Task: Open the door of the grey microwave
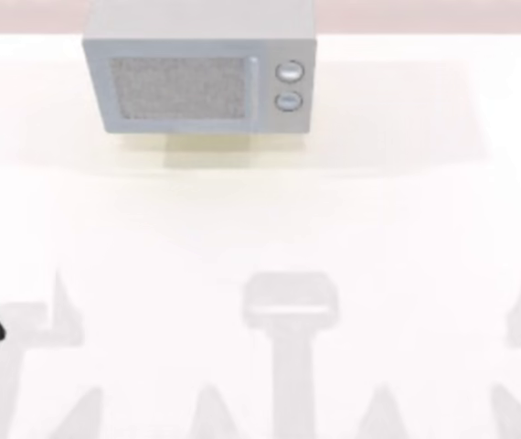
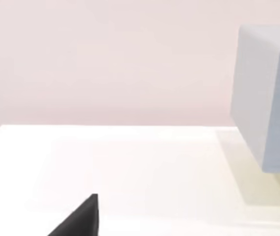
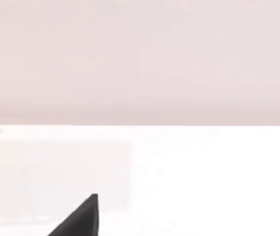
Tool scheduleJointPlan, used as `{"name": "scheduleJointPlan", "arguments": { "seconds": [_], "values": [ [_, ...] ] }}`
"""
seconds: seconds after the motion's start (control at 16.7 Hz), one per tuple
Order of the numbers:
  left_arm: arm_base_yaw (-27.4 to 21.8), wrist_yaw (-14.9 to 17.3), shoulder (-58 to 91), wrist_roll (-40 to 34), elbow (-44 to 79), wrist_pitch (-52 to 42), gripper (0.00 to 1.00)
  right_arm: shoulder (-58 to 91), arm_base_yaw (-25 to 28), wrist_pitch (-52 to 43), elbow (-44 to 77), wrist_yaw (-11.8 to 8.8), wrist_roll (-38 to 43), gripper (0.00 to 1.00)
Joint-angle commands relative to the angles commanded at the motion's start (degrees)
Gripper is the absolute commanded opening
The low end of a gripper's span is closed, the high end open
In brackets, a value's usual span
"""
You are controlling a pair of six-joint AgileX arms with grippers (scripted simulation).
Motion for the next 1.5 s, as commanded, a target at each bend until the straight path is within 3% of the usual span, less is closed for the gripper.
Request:
{"name": "scheduleJointPlan", "arguments": {
  "seconds": [0.3, 0.54, 1.5],
  "values": [
    [-1.2, -0.6, 3.5, -0.9, 3.4, -2.5, 1.0, 0.0, 0.0, 0.0, 0.0, 0.0, 0.0, 1.0],
    [-5.0, -2.6, 16.3, -4.1, 16.1, -10.6, 1.0, 0.0, 0.0, 0.0, 0.0, 0.0, 0.0, 1.0],
    [-29.4, -14.0, 102.9, -27.2, 112.8, -57.5, 1.0, 0.0, 0.0, 0.0, 0.0, 0.0, 0.0, 1.0]
  ]
}}
